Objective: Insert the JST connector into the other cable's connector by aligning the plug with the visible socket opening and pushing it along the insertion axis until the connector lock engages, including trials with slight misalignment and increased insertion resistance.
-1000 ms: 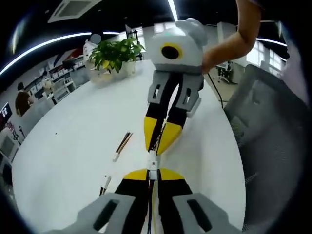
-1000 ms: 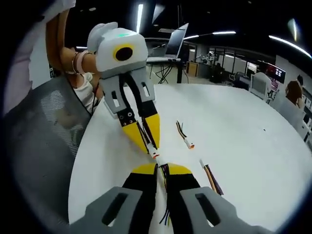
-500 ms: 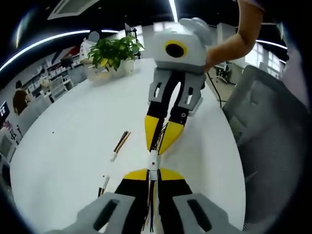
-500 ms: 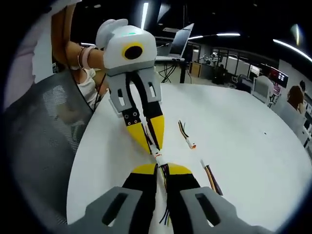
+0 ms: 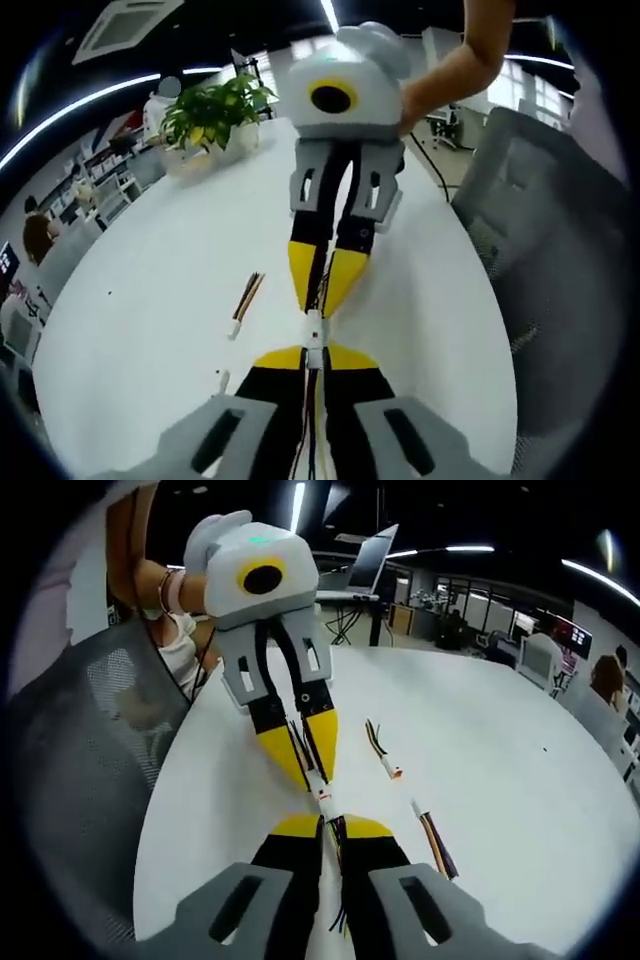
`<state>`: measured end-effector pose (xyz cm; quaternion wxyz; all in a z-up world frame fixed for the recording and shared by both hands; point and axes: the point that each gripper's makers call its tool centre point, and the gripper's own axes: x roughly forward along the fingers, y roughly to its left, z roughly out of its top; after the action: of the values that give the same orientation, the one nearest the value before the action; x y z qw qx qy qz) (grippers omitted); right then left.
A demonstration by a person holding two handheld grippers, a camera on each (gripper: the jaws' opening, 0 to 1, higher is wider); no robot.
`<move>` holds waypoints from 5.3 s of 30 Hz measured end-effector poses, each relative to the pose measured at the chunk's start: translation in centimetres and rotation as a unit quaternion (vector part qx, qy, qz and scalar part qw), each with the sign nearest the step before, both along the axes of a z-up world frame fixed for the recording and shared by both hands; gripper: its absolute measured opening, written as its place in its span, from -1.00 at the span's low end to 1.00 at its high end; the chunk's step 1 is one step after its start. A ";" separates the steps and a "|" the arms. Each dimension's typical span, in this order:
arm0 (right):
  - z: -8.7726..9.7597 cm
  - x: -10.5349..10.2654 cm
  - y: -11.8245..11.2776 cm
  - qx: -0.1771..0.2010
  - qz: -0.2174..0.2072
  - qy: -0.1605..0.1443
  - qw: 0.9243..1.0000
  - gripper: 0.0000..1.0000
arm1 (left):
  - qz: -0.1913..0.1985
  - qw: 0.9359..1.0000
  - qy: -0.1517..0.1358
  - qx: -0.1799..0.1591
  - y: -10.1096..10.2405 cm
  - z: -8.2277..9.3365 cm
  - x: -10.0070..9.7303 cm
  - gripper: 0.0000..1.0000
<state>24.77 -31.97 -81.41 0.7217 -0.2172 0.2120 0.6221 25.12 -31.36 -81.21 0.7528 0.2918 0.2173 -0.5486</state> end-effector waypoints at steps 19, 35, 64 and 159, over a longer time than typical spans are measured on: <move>-1.2 -0.2 -0.1 -0.010 -0.010 0.028 0.999 -0.95 | -0.015 1.000 -0.002 0.011 -0.5 -0.7 -0.3 -1.00; -0.8 -0.2 0.0 -0.004 -0.003 0.022 1.000 -0.96 | -0.015 1.000 0.006 -0.011 -0.8 -0.2 -0.4 -1.00; -1.2 1.0 1.3 0.016 -0.006 0.017 1.000 -0.95 | 0.003 0.999 -0.005 -0.035 -0.4 1.8 0.8 -1.00; -3.7 8.4 0.4 -0.004 -0.054 0.021 0.998 -0.74 | 0.077 0.997 0.018 -0.024 5.0 -3.4 8.5 -0.92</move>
<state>33.15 -31.56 -85.15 0.7487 -0.1955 0.2405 0.5861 33.59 -26.31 -84.61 0.7953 0.2464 0.2393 -0.4996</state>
